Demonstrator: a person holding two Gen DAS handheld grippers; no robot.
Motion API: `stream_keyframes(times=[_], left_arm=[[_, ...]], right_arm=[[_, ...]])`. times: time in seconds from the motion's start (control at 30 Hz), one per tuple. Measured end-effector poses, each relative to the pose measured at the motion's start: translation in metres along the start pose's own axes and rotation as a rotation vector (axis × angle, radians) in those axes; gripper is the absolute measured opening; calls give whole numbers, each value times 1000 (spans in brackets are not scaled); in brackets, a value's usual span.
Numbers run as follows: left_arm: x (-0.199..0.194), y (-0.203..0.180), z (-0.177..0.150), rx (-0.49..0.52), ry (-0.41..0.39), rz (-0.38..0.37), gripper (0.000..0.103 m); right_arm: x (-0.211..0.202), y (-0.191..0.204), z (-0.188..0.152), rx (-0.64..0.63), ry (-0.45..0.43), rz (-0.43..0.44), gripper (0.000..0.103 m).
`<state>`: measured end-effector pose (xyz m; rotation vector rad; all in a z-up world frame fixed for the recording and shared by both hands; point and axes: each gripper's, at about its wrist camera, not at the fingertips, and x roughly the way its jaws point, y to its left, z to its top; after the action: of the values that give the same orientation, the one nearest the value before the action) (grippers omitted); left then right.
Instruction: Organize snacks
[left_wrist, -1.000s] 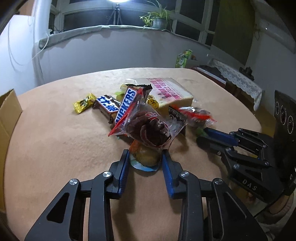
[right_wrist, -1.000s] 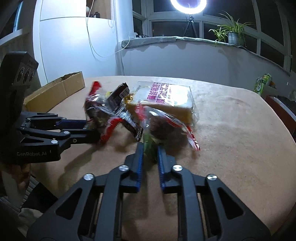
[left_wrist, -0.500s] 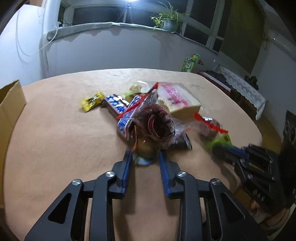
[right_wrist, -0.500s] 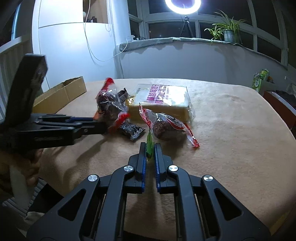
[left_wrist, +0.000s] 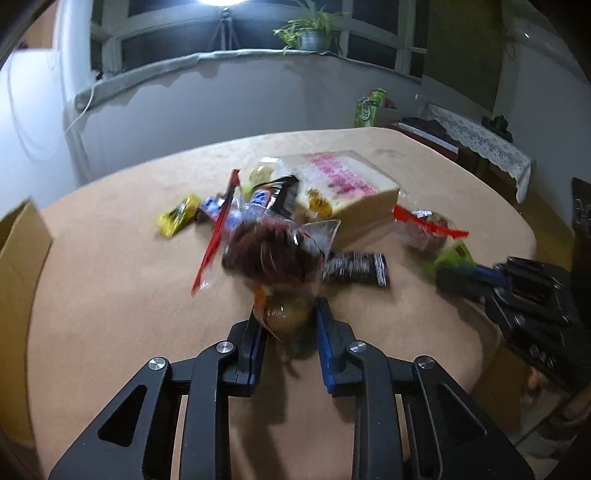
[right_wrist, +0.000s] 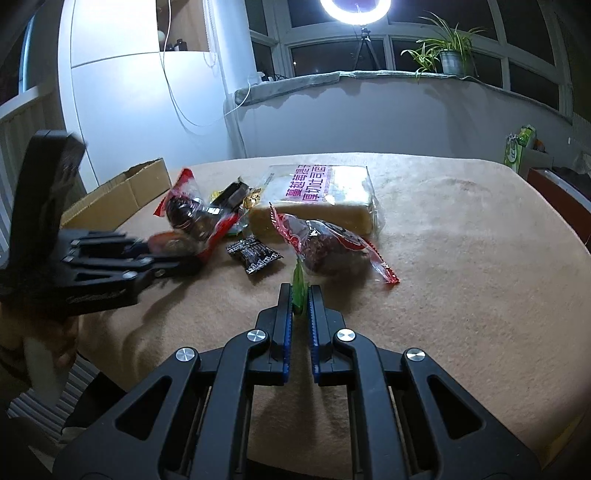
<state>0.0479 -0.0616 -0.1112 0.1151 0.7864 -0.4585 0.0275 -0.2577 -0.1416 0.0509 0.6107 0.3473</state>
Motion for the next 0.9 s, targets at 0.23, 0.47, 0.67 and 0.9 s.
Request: stream_keyframes(times=[0.23, 0.47, 0.67, 0.9], left_arm=[[-12, 9, -8, -55, -19, 13, 22], [-27, 20, -6, -95, -73, 13, 20], [-33, 32, -25, -85, -16, 110, 20], [-45, 56, -37, -94, 24, 224, 33]], right_arm=[[-5, 16, 3, -21, -22, 33, 8], [-7, 20, 6, -16, -34, 48, 8], [2, 32, 5, -35, -1, 66, 8], [4, 41, 6, -48, 5, 72, 8]])
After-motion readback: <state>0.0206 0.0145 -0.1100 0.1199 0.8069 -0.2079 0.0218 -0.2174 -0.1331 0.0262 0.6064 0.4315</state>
